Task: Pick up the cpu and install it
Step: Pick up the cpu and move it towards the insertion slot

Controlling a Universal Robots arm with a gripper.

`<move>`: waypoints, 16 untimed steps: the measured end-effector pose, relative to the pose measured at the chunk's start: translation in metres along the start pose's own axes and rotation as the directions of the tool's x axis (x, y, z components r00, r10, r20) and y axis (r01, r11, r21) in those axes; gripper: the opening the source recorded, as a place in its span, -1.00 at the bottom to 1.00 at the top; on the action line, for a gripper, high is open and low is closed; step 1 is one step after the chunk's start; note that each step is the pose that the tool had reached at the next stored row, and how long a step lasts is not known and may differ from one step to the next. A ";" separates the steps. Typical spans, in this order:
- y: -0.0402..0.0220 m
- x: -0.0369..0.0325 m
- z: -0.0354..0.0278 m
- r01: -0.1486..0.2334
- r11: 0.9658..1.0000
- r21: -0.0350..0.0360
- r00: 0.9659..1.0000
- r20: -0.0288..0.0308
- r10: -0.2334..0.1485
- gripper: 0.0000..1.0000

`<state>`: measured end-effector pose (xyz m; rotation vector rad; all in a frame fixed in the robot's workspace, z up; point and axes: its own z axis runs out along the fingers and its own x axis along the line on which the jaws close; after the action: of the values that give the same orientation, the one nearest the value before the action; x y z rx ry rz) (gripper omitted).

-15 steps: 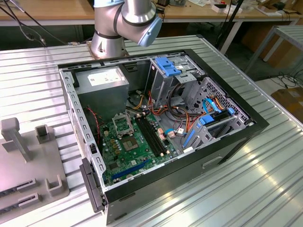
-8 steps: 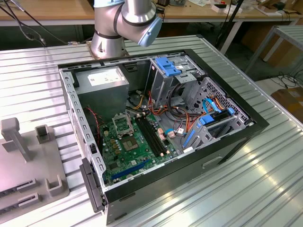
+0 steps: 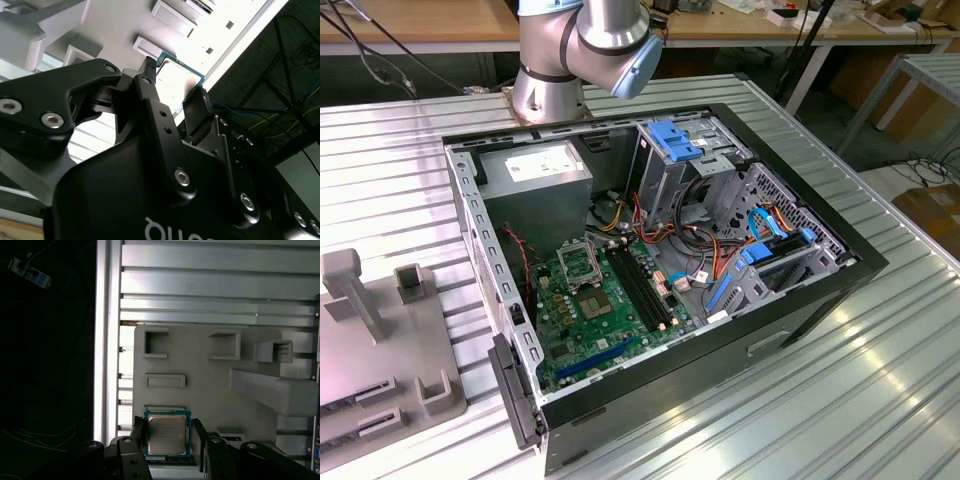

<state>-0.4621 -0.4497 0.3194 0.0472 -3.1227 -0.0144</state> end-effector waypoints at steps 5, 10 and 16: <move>0.0000 0.0000 -0.0010 0.000 1.000 0.000 1.000 0.000 0.000 -0.06; 0.0000 -0.0001 -0.0029 0.000 1.000 0.000 1.000 -0.001 0.000 -0.06; 0.0000 0.0000 -0.0046 0.000 1.000 0.000 1.000 -0.001 0.000 -0.06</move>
<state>-0.4620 -0.4497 0.3239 0.0472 -3.1219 -0.0143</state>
